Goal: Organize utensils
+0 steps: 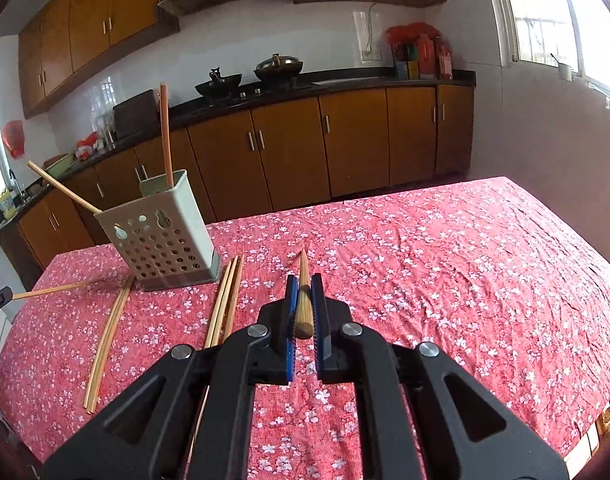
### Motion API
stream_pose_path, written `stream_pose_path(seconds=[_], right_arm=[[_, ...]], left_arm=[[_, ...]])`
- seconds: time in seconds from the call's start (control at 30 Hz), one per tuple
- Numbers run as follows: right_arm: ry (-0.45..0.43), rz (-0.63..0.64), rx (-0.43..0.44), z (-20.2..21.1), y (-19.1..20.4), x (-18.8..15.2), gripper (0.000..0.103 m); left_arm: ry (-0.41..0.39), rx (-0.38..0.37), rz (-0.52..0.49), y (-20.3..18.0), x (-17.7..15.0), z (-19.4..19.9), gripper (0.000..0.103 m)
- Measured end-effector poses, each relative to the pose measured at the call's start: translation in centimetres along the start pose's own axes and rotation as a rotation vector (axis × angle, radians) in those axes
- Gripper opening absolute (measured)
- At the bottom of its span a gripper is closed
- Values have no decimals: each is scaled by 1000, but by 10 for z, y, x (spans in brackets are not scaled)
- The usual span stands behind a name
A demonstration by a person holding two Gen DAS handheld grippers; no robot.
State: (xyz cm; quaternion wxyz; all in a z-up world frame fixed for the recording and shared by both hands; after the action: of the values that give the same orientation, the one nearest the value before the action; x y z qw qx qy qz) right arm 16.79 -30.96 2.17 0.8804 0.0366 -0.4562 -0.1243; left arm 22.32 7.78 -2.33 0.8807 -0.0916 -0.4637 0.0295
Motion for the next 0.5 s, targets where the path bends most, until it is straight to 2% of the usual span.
stream_pose_path(seconds=[0.23, 0.5], right_arm=[[-96, -25, 24, 16, 3, 35, 7], [-161, -31, 71, 33, 16, 68, 7]], left_arm=[[-74, -39, 31, -3, 38, 17, 8], [-130, -69, -7, -16, 64, 36, 8]])
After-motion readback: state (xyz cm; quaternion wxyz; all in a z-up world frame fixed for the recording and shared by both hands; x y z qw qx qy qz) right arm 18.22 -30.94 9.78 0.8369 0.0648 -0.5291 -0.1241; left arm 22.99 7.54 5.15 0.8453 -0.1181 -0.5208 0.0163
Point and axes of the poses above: each gripper's, at about its wrist camera, not at the fingertips, and z roughly against the way its jaws point, y to its left, x to its top, the point moved 6 cm from there along -z, roughly the way its jaws point
